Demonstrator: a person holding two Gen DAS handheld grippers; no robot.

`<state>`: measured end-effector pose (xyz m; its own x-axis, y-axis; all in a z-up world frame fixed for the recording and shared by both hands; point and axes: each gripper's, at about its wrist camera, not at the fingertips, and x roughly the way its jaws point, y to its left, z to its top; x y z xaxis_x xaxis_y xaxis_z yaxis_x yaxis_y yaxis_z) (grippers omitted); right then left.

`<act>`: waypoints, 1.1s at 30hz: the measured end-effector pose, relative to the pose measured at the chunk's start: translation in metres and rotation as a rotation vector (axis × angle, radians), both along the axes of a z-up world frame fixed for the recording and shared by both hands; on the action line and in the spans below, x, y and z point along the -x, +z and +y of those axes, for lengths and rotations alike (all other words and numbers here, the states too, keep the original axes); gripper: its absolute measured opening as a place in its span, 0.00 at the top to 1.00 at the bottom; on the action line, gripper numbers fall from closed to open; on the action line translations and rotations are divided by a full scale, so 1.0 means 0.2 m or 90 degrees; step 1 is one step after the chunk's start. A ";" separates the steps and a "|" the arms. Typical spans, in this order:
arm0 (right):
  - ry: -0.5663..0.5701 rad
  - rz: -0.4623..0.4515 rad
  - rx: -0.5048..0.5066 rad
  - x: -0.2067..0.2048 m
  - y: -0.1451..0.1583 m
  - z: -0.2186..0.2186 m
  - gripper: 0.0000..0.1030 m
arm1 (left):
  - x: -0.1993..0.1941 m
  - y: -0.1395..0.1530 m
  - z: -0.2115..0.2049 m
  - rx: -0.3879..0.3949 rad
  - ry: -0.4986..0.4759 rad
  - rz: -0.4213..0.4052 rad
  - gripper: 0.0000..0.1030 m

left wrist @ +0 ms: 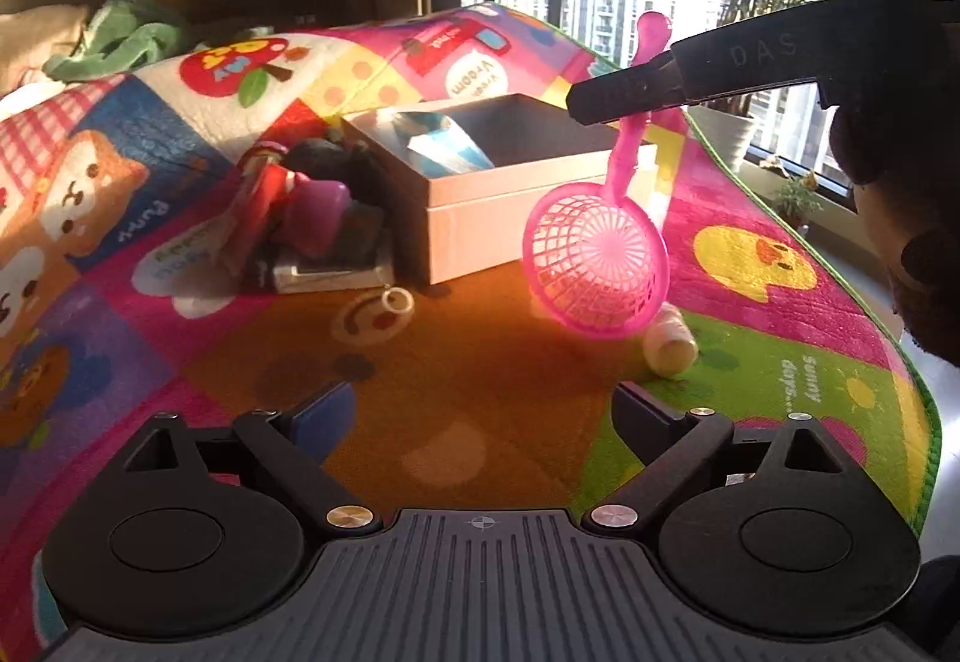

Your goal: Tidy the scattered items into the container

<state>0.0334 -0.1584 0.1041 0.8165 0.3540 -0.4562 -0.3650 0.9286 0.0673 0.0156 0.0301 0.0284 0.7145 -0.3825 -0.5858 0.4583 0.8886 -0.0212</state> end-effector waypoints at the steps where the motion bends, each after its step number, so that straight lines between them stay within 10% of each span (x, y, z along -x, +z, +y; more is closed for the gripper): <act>1: 0.013 -0.002 0.011 0.00 0.01 0.03 0.92 | 0.00 0.00 0.02 -0.002 0.007 0.001 0.06; 7: 0.119 0.026 -0.002 -0.01 -0.01 0.22 0.78 | 0.04 -0.01 0.12 -0.006 0.029 0.008 0.05; 12: 0.162 0.009 0.001 0.09 -0.01 0.30 0.23 | 0.10 0.01 0.16 -0.014 0.021 0.003 0.03; 21: 0.148 0.033 0.012 0.25 -0.06 0.09 0.06 | 0.18 0.04 0.17 -0.029 0.001 -0.008 0.02; 30: 0.010 0.084 0.055 0.24 -0.31 -0.14 0.07 | 0.13 0.04 0.03 -0.029 -0.035 -0.006 0.02; 33: -0.021 0.103 0.072 0.21 -0.38 -0.14 0.34 | 0.13 0.02 -0.01 -0.039 -0.041 0.003 0.02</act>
